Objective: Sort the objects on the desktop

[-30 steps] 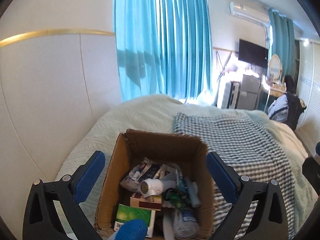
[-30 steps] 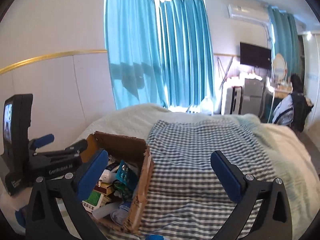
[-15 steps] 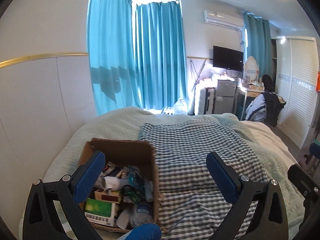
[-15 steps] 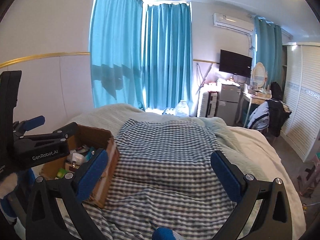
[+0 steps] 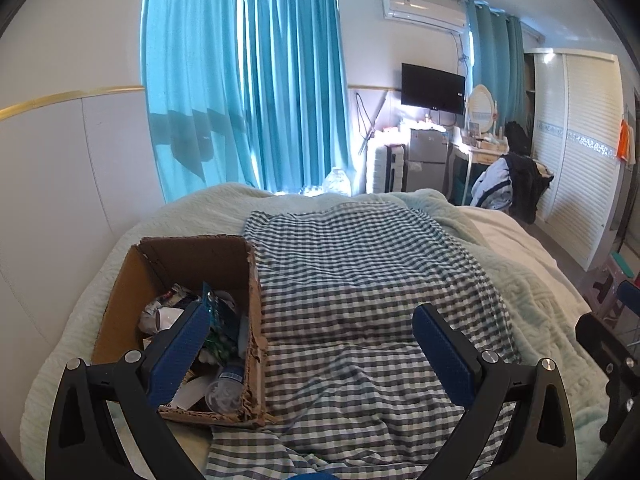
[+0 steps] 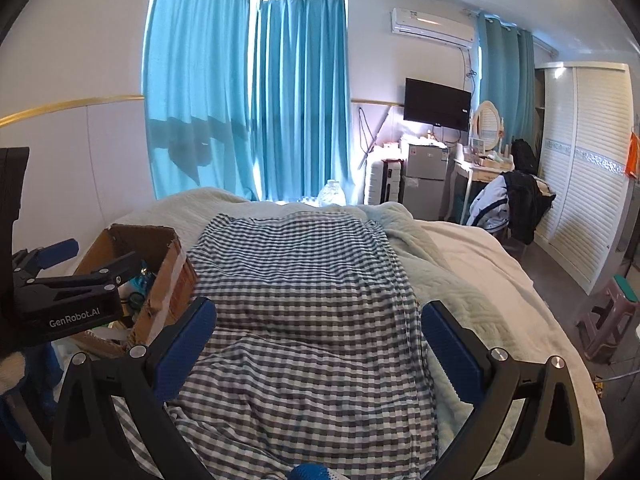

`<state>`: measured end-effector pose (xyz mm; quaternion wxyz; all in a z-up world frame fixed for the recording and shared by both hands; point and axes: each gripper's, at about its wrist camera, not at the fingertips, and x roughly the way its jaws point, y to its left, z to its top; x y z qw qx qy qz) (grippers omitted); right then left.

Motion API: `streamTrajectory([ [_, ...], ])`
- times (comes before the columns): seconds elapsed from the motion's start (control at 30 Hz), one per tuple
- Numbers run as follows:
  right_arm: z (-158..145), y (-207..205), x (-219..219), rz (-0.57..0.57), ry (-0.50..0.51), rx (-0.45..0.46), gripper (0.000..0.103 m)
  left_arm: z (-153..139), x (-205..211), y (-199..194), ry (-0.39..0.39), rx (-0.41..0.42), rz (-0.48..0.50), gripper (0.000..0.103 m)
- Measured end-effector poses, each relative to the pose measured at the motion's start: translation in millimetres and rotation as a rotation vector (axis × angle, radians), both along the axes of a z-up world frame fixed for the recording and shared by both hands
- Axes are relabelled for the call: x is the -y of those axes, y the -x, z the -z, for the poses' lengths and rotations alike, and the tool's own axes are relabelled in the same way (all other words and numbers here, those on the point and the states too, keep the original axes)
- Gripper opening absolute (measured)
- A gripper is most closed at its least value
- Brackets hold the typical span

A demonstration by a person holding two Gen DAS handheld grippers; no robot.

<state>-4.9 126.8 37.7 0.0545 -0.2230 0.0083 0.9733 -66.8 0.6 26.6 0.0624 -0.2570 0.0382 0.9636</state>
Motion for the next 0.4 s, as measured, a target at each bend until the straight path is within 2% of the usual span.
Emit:
streamTrajectory([
  [0.4, 0.3, -2.9, -13.9, 0.02, 0.028, 0.001, 0.103, 1.1, -4.3, -7.6, -0.004, 0.005, 0.013, 0.103],
])
